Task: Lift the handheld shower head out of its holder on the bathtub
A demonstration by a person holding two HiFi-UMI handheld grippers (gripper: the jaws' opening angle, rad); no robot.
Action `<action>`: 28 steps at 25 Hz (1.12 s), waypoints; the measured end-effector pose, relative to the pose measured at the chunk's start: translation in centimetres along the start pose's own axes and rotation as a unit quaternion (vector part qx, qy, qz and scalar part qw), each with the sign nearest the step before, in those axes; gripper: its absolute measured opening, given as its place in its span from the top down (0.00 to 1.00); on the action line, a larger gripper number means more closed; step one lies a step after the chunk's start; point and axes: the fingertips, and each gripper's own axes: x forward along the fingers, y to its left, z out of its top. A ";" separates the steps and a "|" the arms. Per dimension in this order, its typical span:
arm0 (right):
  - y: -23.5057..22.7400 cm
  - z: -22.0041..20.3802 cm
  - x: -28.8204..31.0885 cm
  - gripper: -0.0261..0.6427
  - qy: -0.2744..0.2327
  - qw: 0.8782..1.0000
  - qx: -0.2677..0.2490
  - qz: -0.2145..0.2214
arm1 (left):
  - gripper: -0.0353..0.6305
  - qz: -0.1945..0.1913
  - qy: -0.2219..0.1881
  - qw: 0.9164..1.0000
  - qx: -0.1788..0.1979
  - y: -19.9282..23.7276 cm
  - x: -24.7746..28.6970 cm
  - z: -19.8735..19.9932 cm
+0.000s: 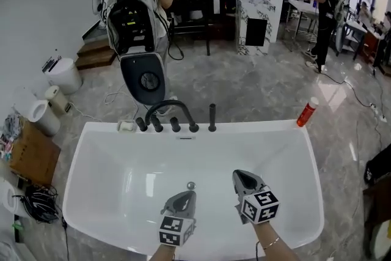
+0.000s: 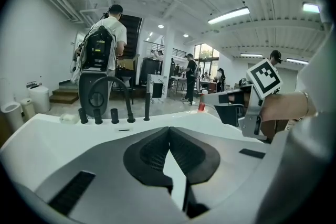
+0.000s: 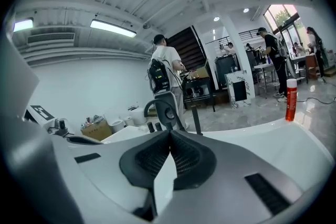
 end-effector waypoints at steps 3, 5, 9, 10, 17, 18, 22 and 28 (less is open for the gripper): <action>-2.1 -0.7 3.3 0.95 0.000 1.000 -0.005 0.005 | 0.92 -0.002 0.001 1.000 0.001 0.1 3.2 -0.9; -3.2 -1.3 5.6 0.95 0.003 1.000 -0.007 0.007 | 0.92 -0.005 0.003 1.000 0.001 0.5 4.9 -1.3; -4.9 -1.9 10.5 0.95 0.006 1.000 -0.024 -0.001 | 0.92 -0.004 0.000 1.000 0.004 2.9 7.8 -1.5; -5.2 -2.1 11.8 0.95 0.005 1.000 -0.030 -0.004 | 0.92 -0.005 -0.001 1.000 0.002 3.7 8.5 -1.7; -7.3 -4.8 20.4 0.88 0.006 1.000 -0.022 -0.015 | 0.92 -0.008 -0.007 1.000 -0.017 9.1 13.3 -3.8; -7.6 -5.2 21.5 0.88 0.008 1.000 -0.019 -0.018 | 0.92 -0.009 -0.007 1.000 -0.019 9.9 13.8 -3.8; -9.2 -6.7 25.8 0.84 0.015 0.999 -0.018 -0.027 | 0.92 -0.015 -0.007 0.999 -0.033 12.1 16.2 -4.2; -11.6 -7.8 30.3 0.77 0.023 0.999 -0.028 -0.041 | 0.92 -0.019 -0.012 0.999 -0.043 14.0 18.9 -4.4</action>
